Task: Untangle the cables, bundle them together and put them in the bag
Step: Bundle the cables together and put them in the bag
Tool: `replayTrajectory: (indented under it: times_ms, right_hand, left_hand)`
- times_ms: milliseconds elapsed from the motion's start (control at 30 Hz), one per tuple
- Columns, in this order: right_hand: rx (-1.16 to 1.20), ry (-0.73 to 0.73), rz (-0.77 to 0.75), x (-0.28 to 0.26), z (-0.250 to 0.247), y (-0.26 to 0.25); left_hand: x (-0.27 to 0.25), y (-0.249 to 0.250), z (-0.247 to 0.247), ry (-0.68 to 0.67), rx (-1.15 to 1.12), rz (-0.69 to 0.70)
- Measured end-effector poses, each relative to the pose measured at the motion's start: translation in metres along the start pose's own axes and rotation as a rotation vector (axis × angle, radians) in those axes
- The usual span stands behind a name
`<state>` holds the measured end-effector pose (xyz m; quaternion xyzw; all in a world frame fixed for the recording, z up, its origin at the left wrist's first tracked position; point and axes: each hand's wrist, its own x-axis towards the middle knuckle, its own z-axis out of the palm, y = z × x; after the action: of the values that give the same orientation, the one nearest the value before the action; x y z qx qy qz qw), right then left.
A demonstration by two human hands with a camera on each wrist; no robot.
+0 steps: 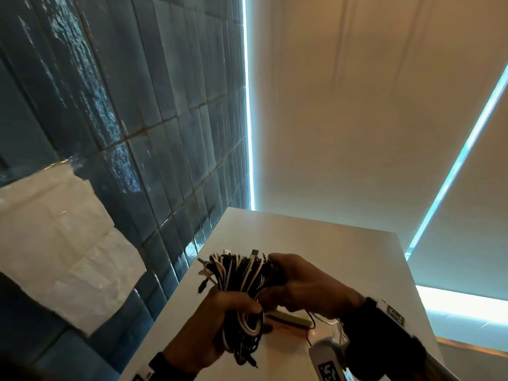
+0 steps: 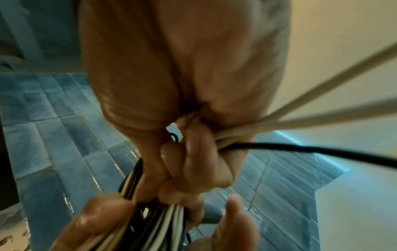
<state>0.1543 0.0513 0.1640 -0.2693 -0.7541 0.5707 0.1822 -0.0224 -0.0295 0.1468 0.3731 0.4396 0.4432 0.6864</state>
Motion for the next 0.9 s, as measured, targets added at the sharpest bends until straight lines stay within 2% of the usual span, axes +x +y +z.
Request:
replayTrajectory:
  times_ms: [133, 267, 367, 467, 567, 667, 733, 833, 900]
  right_hand:
    - [-0.21, 0.02, -0.06, 0.001, -0.001, -0.001]
    - [-0.411, 0.014, -0.114, 0.002, -0.014, 0.0]
    - [-0.322, -0.093, 0.029, 0.002, -0.036, -0.004]
    - [-0.292, -0.18, 0.173, -0.001, -0.059, -0.003]
    - [-0.296, -0.183, 0.23, -0.009, -0.082, 0.004]
    - [-0.32, -0.104, 0.31, -0.009, -0.089, 0.008]
    - [-0.429, 0.036, 0.311, -0.001, -0.083, 0.005]
    - [-0.645, 0.283, 0.124, 0.01, -0.059, -0.014]
    - [-0.666, 0.346, 0.008, 0.009, -0.028, -0.025]
  left_hand:
    - [-0.003, -0.004, -0.006, -0.122, -0.087, -0.087]
    - [-0.004, -0.002, -0.005, -0.203, 0.021, -0.082]
    - [-0.002, -0.006, -0.006, -0.178, 0.103, -0.038]
    - [-0.002, -0.006, -0.008, -0.138, 0.073, -0.004]
    - [-0.003, -0.006, -0.012, -0.071, 0.015, -0.034]
    - [-0.003, -0.005, -0.009, -0.099, 0.018, -0.047]
    - [0.0, -0.008, 0.002, -0.129, 0.03, -0.072]
    - [0.012, -0.021, 0.02, -0.093, -0.013, -0.142]
    - [0.023, -0.028, 0.026, -0.039, -0.126, -0.15]
